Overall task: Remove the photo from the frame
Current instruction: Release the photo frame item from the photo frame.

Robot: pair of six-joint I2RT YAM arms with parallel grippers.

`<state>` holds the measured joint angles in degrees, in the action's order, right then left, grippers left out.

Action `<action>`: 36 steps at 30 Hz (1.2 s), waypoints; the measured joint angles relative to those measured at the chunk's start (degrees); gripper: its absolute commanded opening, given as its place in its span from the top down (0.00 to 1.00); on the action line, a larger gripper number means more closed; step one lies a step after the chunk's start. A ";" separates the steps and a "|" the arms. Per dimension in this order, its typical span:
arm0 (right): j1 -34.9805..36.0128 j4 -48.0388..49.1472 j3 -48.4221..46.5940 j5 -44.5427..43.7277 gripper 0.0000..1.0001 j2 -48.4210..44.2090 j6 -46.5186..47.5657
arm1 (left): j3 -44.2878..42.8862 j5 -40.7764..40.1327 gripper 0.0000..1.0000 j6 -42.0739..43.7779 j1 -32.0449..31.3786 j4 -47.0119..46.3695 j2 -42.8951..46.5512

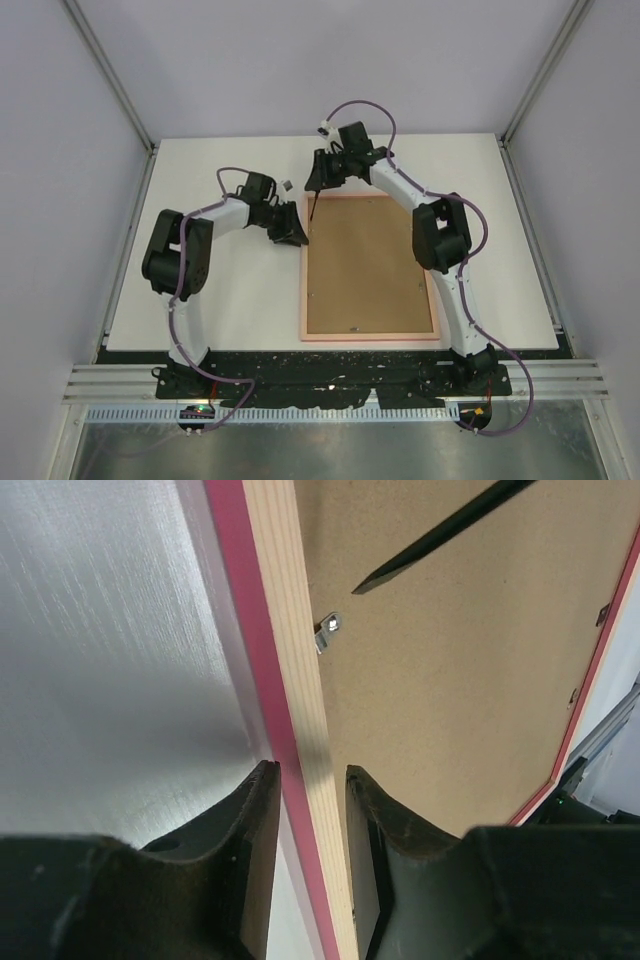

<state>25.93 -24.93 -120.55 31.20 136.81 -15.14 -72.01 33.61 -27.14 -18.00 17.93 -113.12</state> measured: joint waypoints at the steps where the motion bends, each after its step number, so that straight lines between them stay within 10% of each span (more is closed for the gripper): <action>1: 0.02 -0.04 0.00 0.00 0.92 0.00 0.00 | -0.24 -0.22 0.67 0.02 0.00 0.35 -0.33; 10: 0.46 -0.04 -0.07 0.00 0.92 0.00 0.00 | -4.26 -1.38 0.85 0.20 -0.66 4.66 -2.89; 36: 1.22 -0.70 -0.20 -2.12 0.92 1.66 1.11 | -6.62 -1.57 0.86 0.20 -0.66 7.65 -4.00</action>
<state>27.16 -25.63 -120.75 29.08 138.47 -14.02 -78.63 32.03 -26.94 -18.65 25.58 -117.12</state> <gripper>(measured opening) 0.321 0.146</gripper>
